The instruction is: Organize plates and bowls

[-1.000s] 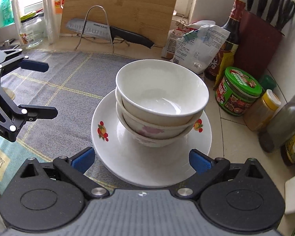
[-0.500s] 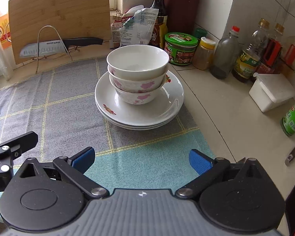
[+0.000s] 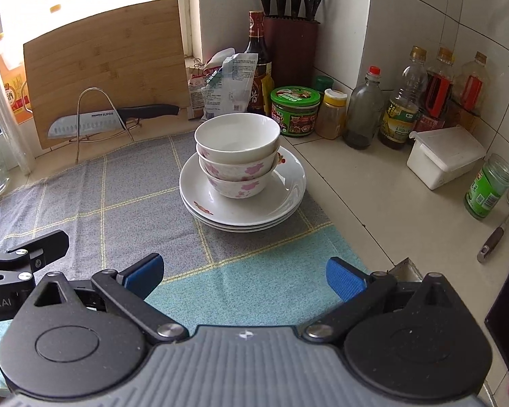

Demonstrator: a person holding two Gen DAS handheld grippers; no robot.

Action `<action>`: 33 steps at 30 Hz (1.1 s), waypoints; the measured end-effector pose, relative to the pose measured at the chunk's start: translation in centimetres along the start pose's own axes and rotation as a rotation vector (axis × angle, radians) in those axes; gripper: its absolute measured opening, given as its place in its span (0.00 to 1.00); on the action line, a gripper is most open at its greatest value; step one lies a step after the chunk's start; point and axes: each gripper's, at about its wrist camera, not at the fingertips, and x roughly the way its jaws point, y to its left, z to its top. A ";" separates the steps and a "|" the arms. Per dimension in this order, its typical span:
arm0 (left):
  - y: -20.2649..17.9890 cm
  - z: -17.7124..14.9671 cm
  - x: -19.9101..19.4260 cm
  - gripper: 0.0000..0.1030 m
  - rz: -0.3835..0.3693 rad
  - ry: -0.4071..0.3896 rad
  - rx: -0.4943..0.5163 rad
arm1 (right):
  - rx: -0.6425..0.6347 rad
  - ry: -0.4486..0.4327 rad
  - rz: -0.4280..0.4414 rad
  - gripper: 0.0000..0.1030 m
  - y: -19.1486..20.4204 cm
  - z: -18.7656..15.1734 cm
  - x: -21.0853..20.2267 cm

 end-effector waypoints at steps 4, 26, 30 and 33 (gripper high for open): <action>0.1 0.0 -0.2 0.99 0.009 0.003 -0.006 | 0.000 -0.007 0.004 1.00 0.4 -0.2 -0.3; -0.1 0.3 -1.0 0.99 0.019 -0.011 -0.010 | 0.023 -0.022 -0.004 1.00 0.2 -0.2 -1.1; -0.1 0.4 -1.0 0.99 0.019 -0.010 -0.009 | 0.021 -0.025 -0.008 1.00 0.3 -0.1 -1.2; -0.1 0.4 -1.0 0.99 0.019 -0.010 -0.010 | 0.022 -0.027 -0.009 1.00 0.3 0.0 -1.2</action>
